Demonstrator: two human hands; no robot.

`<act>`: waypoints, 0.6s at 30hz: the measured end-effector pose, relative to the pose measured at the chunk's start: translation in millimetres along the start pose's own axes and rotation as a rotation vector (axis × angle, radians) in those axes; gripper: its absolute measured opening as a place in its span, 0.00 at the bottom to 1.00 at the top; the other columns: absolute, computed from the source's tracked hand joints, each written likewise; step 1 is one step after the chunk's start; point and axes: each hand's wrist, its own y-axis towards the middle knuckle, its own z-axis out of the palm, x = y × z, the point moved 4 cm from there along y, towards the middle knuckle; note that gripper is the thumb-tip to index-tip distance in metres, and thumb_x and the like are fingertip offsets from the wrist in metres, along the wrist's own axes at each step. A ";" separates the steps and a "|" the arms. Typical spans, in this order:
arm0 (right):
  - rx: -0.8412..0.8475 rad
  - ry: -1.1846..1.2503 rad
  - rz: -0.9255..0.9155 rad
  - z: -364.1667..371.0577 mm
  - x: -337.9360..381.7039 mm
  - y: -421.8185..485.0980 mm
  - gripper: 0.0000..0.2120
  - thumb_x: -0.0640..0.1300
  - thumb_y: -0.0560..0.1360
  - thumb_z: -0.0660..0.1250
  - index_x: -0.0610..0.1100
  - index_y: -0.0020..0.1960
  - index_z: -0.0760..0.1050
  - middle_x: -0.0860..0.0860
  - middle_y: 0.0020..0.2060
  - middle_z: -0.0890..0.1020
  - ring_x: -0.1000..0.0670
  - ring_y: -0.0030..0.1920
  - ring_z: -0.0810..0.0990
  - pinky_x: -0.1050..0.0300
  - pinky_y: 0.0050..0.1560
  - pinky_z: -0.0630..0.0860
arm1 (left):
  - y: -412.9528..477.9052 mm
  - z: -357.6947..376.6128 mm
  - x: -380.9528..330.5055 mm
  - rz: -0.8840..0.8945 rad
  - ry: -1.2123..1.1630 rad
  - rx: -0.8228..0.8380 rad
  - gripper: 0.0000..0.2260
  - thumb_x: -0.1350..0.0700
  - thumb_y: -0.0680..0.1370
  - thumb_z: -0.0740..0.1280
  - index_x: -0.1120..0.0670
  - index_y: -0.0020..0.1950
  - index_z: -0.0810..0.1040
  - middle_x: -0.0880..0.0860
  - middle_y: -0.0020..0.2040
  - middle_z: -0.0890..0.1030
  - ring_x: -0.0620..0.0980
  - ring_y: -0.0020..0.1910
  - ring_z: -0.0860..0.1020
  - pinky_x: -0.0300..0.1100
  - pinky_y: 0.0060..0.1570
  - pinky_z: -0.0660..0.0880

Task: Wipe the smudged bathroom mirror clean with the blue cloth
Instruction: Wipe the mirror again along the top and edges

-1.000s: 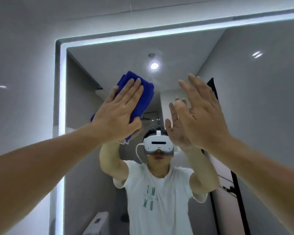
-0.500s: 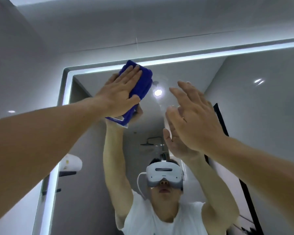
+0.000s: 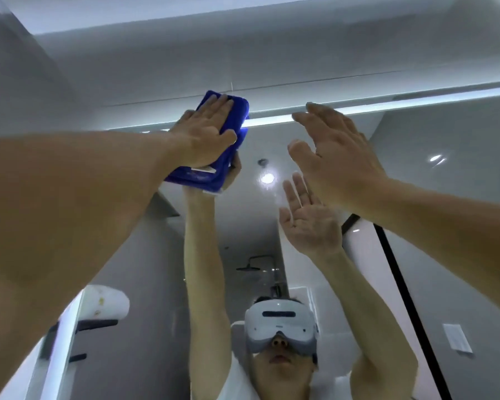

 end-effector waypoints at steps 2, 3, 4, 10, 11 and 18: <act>0.002 0.011 0.010 -3.8 0.2 -1.4 0.31 0.57 0.75 0.47 0.52 0.77 0.57 0.54 0.78 0.55 0.52 0.78 0.50 0.49 0.75 0.49 | 2.2 3.9 -2.2 -0.029 -0.008 -0.012 0.30 0.45 0.81 0.48 0.52 0.80 0.42 0.49 0.81 0.43 0.45 0.79 0.42 0.48 0.76 0.47; -0.001 0.011 0.008 -5.0 -0.6 -4.3 0.30 0.57 0.76 0.48 0.53 0.77 0.57 0.55 0.78 0.55 0.52 0.78 0.50 0.49 0.75 0.49 | -1.6 5.2 -4.7 -0.052 -0.024 -0.029 0.30 0.45 0.81 0.48 0.53 0.80 0.42 0.49 0.81 0.43 0.45 0.79 0.42 0.48 0.76 0.46; -0.003 0.014 0.006 -5.9 -1.9 -7.6 0.30 0.57 0.76 0.48 0.53 0.77 0.58 0.55 0.78 0.55 0.53 0.78 0.50 0.49 0.75 0.50 | -9.2 6.8 -8.7 -0.074 -0.054 -0.038 0.30 0.45 0.81 0.47 0.53 0.80 0.41 0.49 0.81 0.42 0.44 0.79 0.41 0.48 0.76 0.46; 0.006 -0.008 -0.029 -1.6 5.5 -17.1 0.31 0.57 0.75 0.46 0.53 0.77 0.58 0.54 0.78 0.56 0.52 0.78 0.50 0.50 0.74 0.50 | -130.7 28.2 -56.0 0.523 -0.002 -0.038 0.30 0.36 0.81 0.41 0.47 0.80 0.38 0.46 0.81 0.42 0.42 0.78 0.39 0.43 0.75 0.40; 0.001 -0.008 -0.032 -2.0 8.2 -15.2 0.31 0.57 0.75 0.47 0.52 0.77 0.58 0.54 0.78 0.56 0.52 0.77 0.51 0.50 0.74 0.50 | -129.5 26.9 -48.2 0.613 0.023 0.003 0.30 0.37 0.81 0.44 0.46 0.80 0.39 0.46 0.81 0.44 0.43 0.79 0.41 0.42 0.76 0.41; 0.037 -0.008 -0.100 -5.3 31.5 -5.3 0.29 0.56 0.78 0.50 0.52 0.77 0.57 0.55 0.78 0.55 0.53 0.78 0.49 0.50 0.74 0.48 | -1.5 -5.4 35.9 -0.201 -0.025 0.019 0.32 0.41 0.81 0.51 0.53 0.80 0.44 0.50 0.81 0.47 0.49 0.79 0.47 0.53 0.75 0.51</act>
